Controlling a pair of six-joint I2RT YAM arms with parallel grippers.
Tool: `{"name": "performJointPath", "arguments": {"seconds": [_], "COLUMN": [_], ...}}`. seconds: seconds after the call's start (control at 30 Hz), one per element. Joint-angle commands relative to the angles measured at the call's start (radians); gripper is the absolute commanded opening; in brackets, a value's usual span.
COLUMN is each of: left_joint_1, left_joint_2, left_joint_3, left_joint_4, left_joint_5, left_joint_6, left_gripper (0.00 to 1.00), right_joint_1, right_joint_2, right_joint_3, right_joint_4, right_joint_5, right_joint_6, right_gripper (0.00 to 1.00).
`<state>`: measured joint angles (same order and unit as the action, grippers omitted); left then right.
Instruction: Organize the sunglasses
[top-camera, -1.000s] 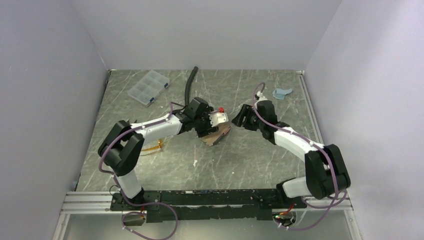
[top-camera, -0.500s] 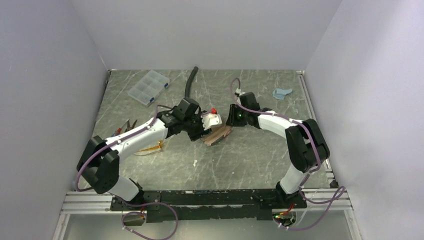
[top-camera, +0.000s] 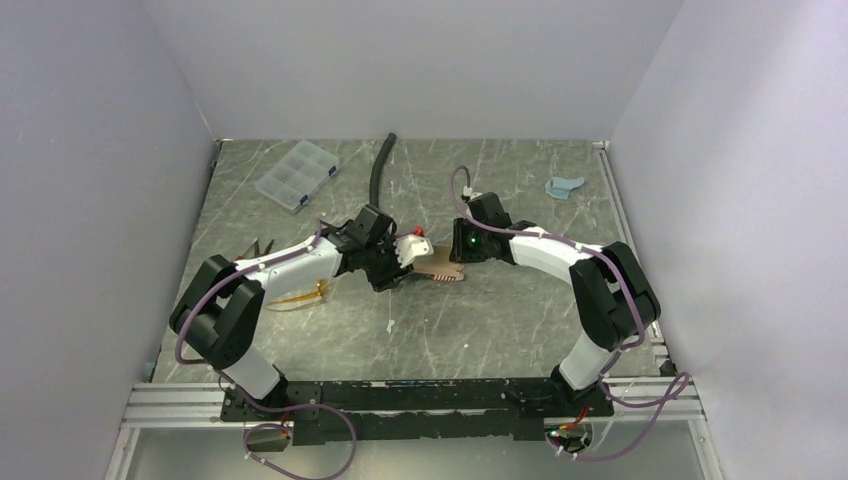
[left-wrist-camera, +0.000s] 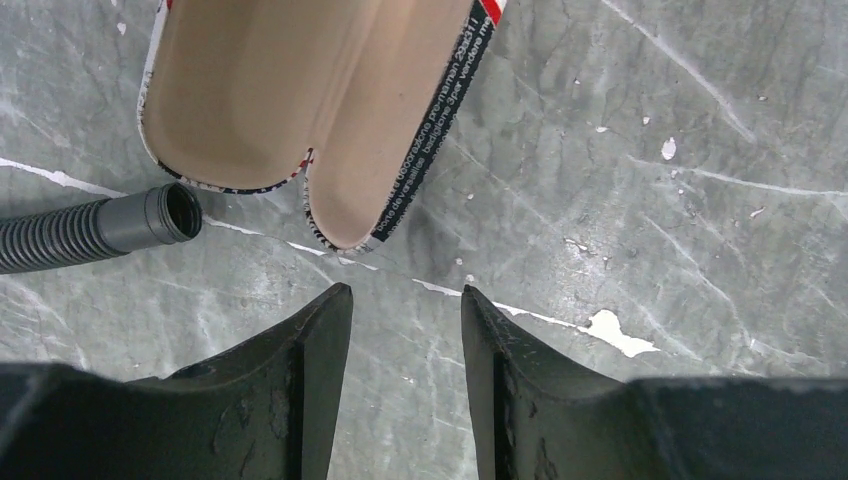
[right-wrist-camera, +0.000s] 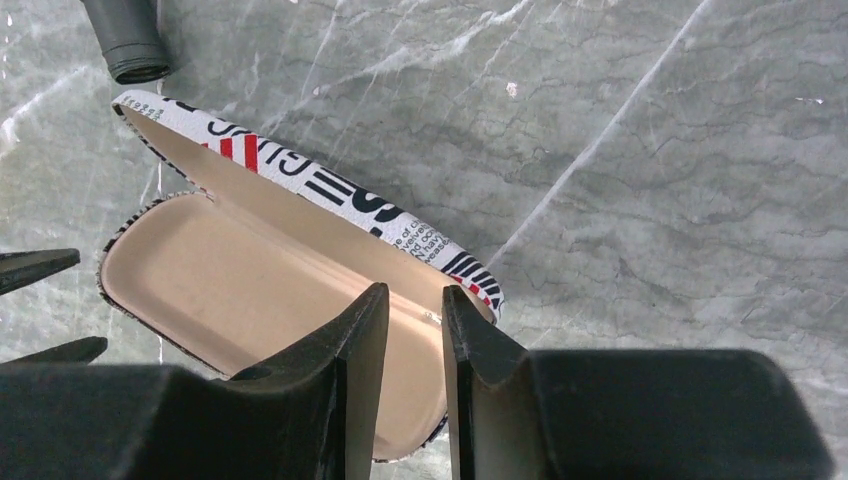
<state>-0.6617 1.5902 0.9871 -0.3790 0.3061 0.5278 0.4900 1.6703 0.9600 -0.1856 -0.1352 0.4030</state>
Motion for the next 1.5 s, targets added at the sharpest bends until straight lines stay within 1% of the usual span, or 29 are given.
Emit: {"name": "performJointPath", "arguments": {"seconds": [0.0,0.1,0.2,0.3,0.37,0.4,0.43,0.5,0.57,0.6,0.63,0.67,0.7,0.73,0.77,0.87,0.9,0.93,1.03,1.2,1.27,1.37,1.47], "left_joint_1": [0.007,0.007,0.008,0.018,0.036,0.048,0.06,0.086,0.121,0.131,0.153,0.17,0.183,0.194,0.203,0.22,0.224,0.228,0.241,0.252,0.252,0.252,0.252], "left_joint_2": [0.008,-0.002,-0.026,-0.066,-0.099,-0.115,-0.13,-0.158,-0.19,-0.206,-0.221,-0.233,-0.247,-0.256,-0.265,-0.28,-0.284,-0.287,-0.297,-0.306,-0.304,-0.297,-0.288], "left_joint_3": [0.035,0.033,0.03,0.035,0.045,0.051,0.055,0.062,0.057,0.05,0.043,0.036,0.028,0.021,0.013,-0.012,-0.021,-0.028,-0.047,-0.055,-0.056,-0.054,-0.051], "left_joint_4": [0.026,0.014,-0.001,-0.024,-0.045,-0.054,-0.059,-0.061,-0.04,-0.025,-0.003,0.012,0.026,0.034,0.04,0.045,0.045,0.047,0.057,0.054,0.045,0.039,0.034], "left_joint_5": [0.057,0.079,0.087,0.097,0.112,0.117,0.12,0.116,0.096,0.086,0.073,0.054,0.037,0.016,-0.003,-0.052,-0.065,-0.074,-0.082,-0.053,-0.027,-0.009,-0.006], "left_joint_6": [-0.013,-0.006,-0.009,-0.012,-0.018,-0.02,-0.025,-0.033,-0.054,-0.067,-0.083,-0.092,-0.098,-0.1,-0.101,-0.093,-0.087,-0.084,-0.072,-0.056,-0.05,-0.045,-0.04], "left_gripper": [0.5,0.5,0.51,0.54,0.57,0.59,0.62,0.7,0.77,0.86,0.92,0.94,0.94,0.94,0.94,0.94,0.94,0.94,0.94,0.94,0.94,0.94,0.94], "right_joint_1": [0.006,0.006,0.006,0.004,-0.016,-0.036,-0.076,-0.158,-0.238,-0.276,-0.312,-0.347,-0.382,-0.411,-0.437,-0.479,-0.485,-0.487,-0.532,-0.56,-0.561,-0.563,-0.572], "right_joint_2": [-0.04,-0.037,-0.05,-0.119,-0.185,-0.22,-0.249,-0.297,-0.304,-0.281,-0.245,-0.192,-0.13,-0.066,0.003,0.178,0.225,0.267,0.386,0.513,0.548,0.577,0.583], "right_joint_3": [0.012,0.038,0.063,0.08,0.096,0.105,0.113,0.116,0.11,0.117,0.135,0.17,0.211,0.287,0.346,0.496,0.537,0.571,0.657,0.776,0.822,0.843,0.836], "right_joint_4": [0.017,0.001,-0.014,-0.023,-0.038,-0.044,-0.046,-0.027,0.016,0.03,0.032,0.02,0.001,-0.036,-0.065,-0.119,-0.124,-0.128,-0.132,-0.156,-0.169,-0.173,-0.15], "right_joint_5": [0.028,0.034,-0.004,-0.043,-0.012,0.014,0.046,0.107,0.206,0.28,0.367,0.411,0.431,0.43,0.424,0.431,0.434,0.438,0.456,0.47,0.478,0.492,0.491], "right_joint_6": [0.001,-0.014,-0.04,-0.07,-0.087,-0.091,-0.092,-0.082,-0.083,-0.087,-0.092,-0.095,-0.096,-0.101,-0.109,-0.15,-0.159,-0.164,-0.174,-0.194,-0.206,-0.209,-0.208], "right_gripper": [0.3,0.3,0.3,0.32,0.35,0.4,0.47,0.57,0.72,0.81,0.87,0.91,0.93,0.94,0.91,0.67,0.63,0.61,0.62,0.65,0.67,0.73,0.73]}}
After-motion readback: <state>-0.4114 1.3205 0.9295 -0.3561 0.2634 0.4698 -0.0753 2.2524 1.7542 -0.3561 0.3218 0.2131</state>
